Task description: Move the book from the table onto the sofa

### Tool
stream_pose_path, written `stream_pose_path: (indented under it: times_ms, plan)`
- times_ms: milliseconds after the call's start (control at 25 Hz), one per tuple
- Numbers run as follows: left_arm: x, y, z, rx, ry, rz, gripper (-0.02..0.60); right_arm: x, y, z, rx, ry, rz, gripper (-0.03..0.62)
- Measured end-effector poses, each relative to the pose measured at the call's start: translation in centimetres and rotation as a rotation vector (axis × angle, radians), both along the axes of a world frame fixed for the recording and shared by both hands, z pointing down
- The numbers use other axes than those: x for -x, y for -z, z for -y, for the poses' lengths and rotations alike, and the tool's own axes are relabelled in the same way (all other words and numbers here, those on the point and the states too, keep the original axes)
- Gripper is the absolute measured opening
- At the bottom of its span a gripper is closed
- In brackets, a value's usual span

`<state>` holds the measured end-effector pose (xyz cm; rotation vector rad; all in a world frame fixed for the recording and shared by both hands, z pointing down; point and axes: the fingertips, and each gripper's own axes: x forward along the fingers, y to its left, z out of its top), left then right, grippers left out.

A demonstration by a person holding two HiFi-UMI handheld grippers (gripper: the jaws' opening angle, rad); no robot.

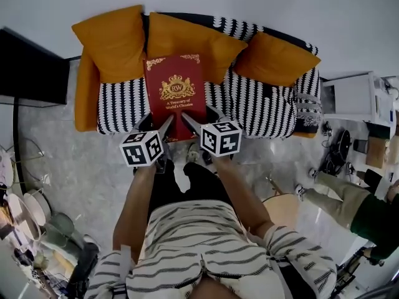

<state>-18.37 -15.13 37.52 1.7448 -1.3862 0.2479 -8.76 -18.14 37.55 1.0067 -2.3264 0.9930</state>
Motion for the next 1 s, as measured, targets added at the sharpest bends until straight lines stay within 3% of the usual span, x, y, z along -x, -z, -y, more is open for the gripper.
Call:
stream_pose_path:
  times_ms: [480,1000]
  plan:
    - [1.9,-7.8,2.3,0.085,-0.043,-0.031,0.311,1.6,-7.7,1.8,0.07,-0.075,-0.029,0.345]
    - [1.1,-18.6,3.7,0.17,-0.047,-0.044,0.311,0.8,-18.5,3.1,0.135,-0.099,-0.05,0.342]
